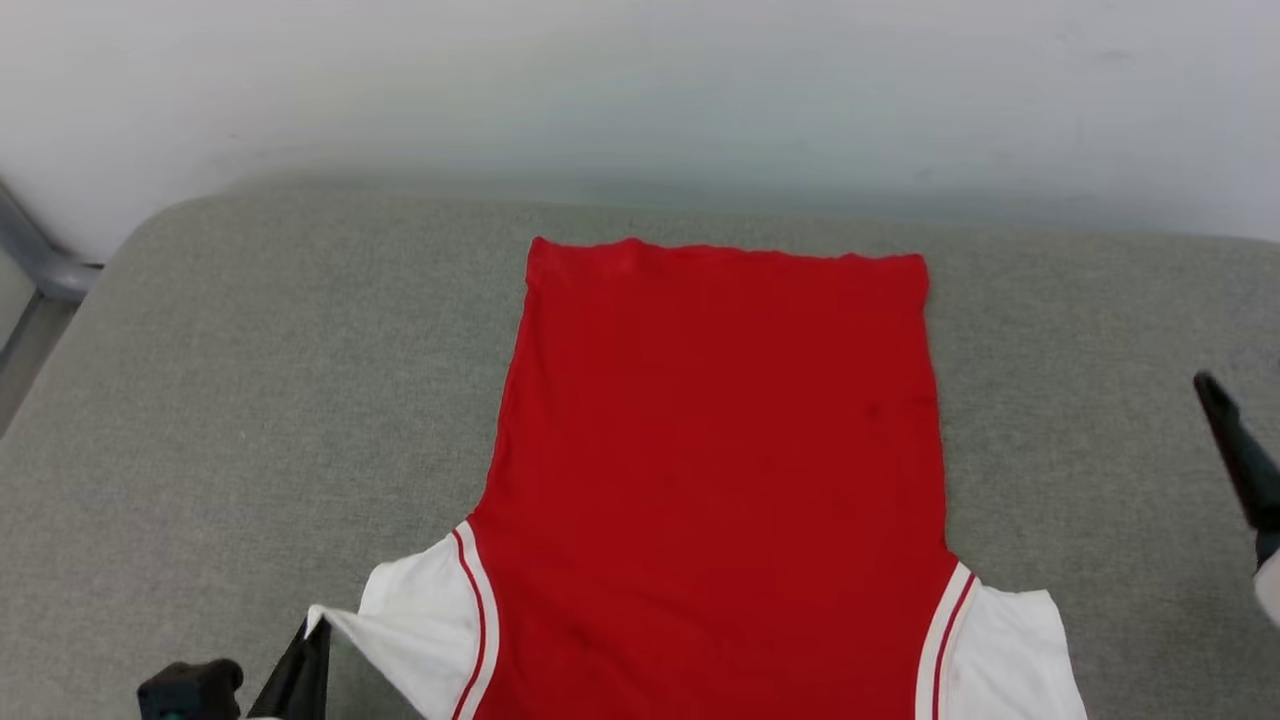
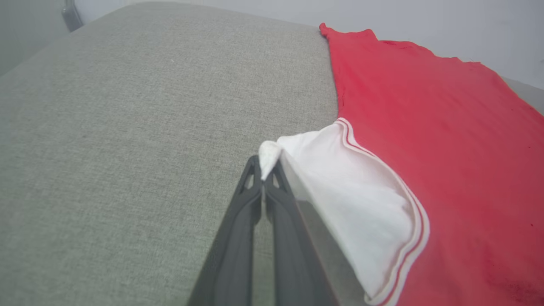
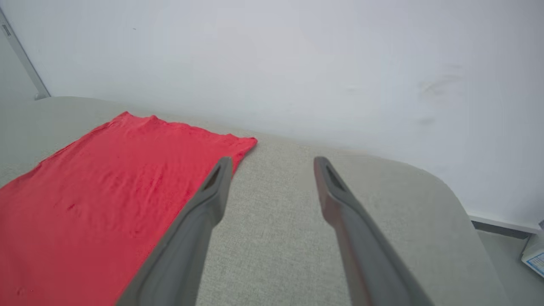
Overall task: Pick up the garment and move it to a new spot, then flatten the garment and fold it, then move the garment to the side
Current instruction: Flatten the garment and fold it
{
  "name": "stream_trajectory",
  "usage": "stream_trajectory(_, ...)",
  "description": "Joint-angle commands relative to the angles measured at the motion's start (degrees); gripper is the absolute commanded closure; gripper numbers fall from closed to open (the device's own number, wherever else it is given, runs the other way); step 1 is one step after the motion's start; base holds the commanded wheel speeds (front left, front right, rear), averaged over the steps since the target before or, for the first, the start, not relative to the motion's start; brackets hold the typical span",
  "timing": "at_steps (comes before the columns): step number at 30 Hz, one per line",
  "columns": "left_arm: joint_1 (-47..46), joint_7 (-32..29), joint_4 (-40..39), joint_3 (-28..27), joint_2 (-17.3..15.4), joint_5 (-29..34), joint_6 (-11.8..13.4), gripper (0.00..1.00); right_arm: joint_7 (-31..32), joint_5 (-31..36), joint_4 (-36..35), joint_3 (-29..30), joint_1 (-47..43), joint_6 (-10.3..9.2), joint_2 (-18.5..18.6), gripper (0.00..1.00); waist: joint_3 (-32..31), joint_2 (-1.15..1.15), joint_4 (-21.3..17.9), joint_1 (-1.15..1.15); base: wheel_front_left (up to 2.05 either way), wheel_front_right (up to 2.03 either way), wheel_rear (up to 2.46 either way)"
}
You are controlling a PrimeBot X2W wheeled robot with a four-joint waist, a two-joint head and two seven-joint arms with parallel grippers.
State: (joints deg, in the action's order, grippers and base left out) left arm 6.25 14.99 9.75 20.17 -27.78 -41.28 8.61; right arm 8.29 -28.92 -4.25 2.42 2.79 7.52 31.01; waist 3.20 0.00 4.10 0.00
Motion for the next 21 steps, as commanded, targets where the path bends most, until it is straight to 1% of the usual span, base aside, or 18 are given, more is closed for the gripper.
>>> stream_trajectory(1, -1.3, 0.3, -0.4, -0.2, 0.5, 0.7, -0.1, 1.00, 0.9, 0.2, -0.9, 0.4, 2.2, -0.06, 0.2, 0.00, 3.0, 0.00, 1.6, 0.00, 0.00, 0.00, 0.00)
stream_trajectory(3, -2.8, 0.3, -1.0, -0.5, 1.3, 1.8, -0.6, 1.00, 3.8, -0.1, -1.9, 1.1, 6.4, -0.06, 0.8, 0.00, 5.5, 0.00, 2.6, 0.00, 0.00, 0.00, 0.00)
stream_trajectory(5, -4.5, 0.3, -1.3, -0.8, 2.2, 3.0, -1.1, 1.00, 6.5, 0.5, -1.8, 0.5, 11.2, -0.07, 2.0, 0.00, 7.7, 0.00, 3.7, 0.00, 0.00, 0.00, 0.00)
stream_trajectory(9, -7.3, 0.3, -1.9, -1.6, 4.3, 5.2, -2.1, 1.00, 12.7, 1.0, 0.9, -2.7, 20.9, -0.07, 4.3, 0.00, 12.1, 0.00, 5.8, 0.00, 0.00, 0.00, 0.00)
stream_trajectory(12, -8.8, 0.3, -2.2, -2.2, 6.0, 7.0, -3.1, 1.00, 18.4, 0.2, 4.6, -5.9, 27.8, -0.07, 5.1, 0.00, 14.8, 0.00, 7.2, 0.00, 0.00, 0.00, 0.00)
stream_trajectory(16, -10.7, 0.3, -2.6, -3.1, 8.4, 9.0, -4.2, 1.00, 28.1, -0.3, 10.4, -10.8, 37.0, -0.07, 7.0, 0.00, 18.6, 0.00, 8.9, 0.00, 0.00, 0.00, 0.00)
stream_trajectory(21, -13.0, 0.3, -2.5, -3.9, 11.4, 11.6, -5.9, 1.00, 40.1, -0.8, 17.7, -14.5, 47.0, -0.07, 7.4, 0.00, 23.6, 0.00, 10.7, 0.00, 0.00, 0.00, 0.00)
